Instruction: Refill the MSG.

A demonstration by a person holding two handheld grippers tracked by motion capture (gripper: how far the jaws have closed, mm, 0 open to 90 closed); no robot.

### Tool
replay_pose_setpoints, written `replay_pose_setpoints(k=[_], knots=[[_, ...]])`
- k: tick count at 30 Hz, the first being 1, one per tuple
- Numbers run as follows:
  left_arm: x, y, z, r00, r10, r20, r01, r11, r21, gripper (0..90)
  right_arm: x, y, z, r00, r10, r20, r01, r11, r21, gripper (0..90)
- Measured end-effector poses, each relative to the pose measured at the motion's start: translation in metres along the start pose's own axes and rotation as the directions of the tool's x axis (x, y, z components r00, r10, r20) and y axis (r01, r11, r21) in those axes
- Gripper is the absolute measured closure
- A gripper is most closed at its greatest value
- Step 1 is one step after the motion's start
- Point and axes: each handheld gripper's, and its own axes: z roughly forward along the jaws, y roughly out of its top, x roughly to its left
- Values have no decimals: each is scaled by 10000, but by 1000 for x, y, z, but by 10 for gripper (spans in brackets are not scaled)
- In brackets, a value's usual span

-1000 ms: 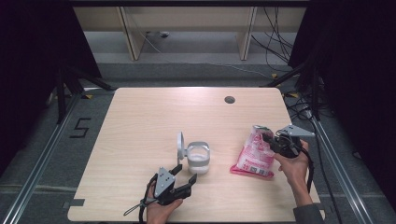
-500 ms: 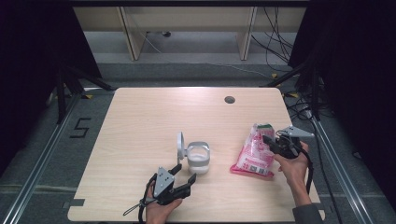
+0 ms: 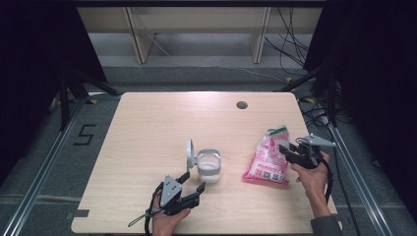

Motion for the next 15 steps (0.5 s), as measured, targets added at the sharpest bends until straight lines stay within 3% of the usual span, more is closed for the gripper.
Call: replay_pose_setpoints(k=[2,5,8,9,10,12,14,15], knots=[[1,0,0,10000,-50,-18,50,10000,-35,341,-3,0,-1,9995,-305,48,305,9995,20,625],[2,0,-1,9999,-119,-48,119,9999,-43,341,-2,-1,-3,9997,148,212,-149,9999,81,592],[4,1,-1,10000,-54,-53,54,10000,-79,341,-5,-3,-5,9996,-64,276,69,9998,-185,566],[4,1,-1,10000,-73,-61,73,10000,-64,341,-1,-3,-7,9991,272,328,-270,9996,-57,550],[4,1,-1,9998,-170,-111,170,9998,-49,341,-5,-3,-7,9992,-67,386,77,9997,-241,540],[5,2,-2,9999,-112,-102,111,9999,-89,341,-1,-4,-11,9985,249,480,-246,9997,-55,537],[6,2,-2,9997,-223,-141,222,9997,-116,341,-4,-5,-12,9982,-97,591,110,9997,-222,525],[7,2,-1,9998,-180,-72,179,9997,-190,341,-1,-5,-14,9975,146,689,-130,9996,-237,517]])
